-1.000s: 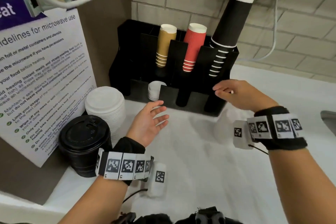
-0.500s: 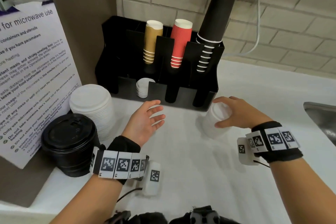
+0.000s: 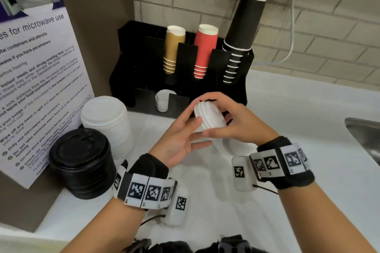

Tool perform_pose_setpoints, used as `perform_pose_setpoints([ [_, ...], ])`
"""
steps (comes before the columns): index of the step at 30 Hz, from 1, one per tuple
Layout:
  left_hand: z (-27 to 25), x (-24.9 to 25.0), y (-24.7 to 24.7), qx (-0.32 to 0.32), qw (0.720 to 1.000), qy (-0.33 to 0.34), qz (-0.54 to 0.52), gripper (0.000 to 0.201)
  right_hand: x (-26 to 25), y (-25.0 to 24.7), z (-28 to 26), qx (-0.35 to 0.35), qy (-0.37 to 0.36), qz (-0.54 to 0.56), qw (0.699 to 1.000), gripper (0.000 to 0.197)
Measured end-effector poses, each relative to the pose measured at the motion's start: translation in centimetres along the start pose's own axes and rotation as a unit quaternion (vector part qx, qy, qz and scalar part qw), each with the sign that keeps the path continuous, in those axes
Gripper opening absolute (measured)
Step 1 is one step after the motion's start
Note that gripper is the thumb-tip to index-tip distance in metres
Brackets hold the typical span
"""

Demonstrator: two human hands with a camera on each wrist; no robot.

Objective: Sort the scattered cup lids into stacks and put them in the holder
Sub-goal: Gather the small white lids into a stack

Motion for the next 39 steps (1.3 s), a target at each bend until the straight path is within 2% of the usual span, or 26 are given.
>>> perform_pose_setpoints([
  [4, -0.4, 0.4, -0.1, 0.011, 0.999, 0.036, -0.013, 0.073, -0.6, 0.6, 0.5, -0.012, 0.008, 0.041, 0.999, 0.063],
  [8, -0.9, 0.9, -0.4, -0.001, 1.000, 0.029, -0.007, 0.083, -1.0, 0.1, 0.7, -0.040, -0.005, 0.048, 0.998, 0.060],
  [12, -1.0, 1.2, -0.6, 0.008, 1.000, 0.013, 0.004, 0.078, -1.2, -0.1, 0.9, -0.063, -0.004, 0.031, 0.998, 0.060],
  [16, -1.2, 1.2, -0.5, 0.020, 1.000, 0.014, -0.015, 0.094, -1.3, 0.0, 1.0, -0.063, -0.011, 0.027, 0.998, 0.060],
  [22, -1.2, 1.4, -0.7, 0.015, 0.999, 0.022, -0.039, 0.074, -1.4, 0.3, 1.3, -0.050, -0.004, 0.056, 0.997, 0.063],
  [26, -1.2, 1.8, -0.8, 0.028, 0.997, 0.030, -0.059, 0.083, -1.1, 0.5, 1.4, -0.056, 0.002, 0.057, 0.997, 0.070],
  [29, -1.2, 1.9, -0.8, 0.051, 0.996, 0.023, -0.067, 0.074, -0.8, 0.6, 1.5, -0.060, 0.004, 0.029, 0.998, 0.081],
  [33, -1.1, 1.8, -0.9, 0.058, 0.996, -0.008, -0.067, 0.068, -0.8, 0.7, 1.9, -0.048, -0.008, -0.015, 0.999, 0.079],
  [39, -1.1, 2.1, -0.9, 0.066, 0.994, -0.011, -0.082, 0.069, -1.1, 0.9, 3.1, -0.047, -0.027, -0.069, 0.996, 0.075],
])
Point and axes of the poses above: each hand's wrist, its own z-axis towards the middle knuckle, its own y-axis out of the palm, x = y × z, the point moved 1 cm from there along z, towards the middle knuckle, and after that the axes turned 8 degrees about -z, right-handed, at the moved point
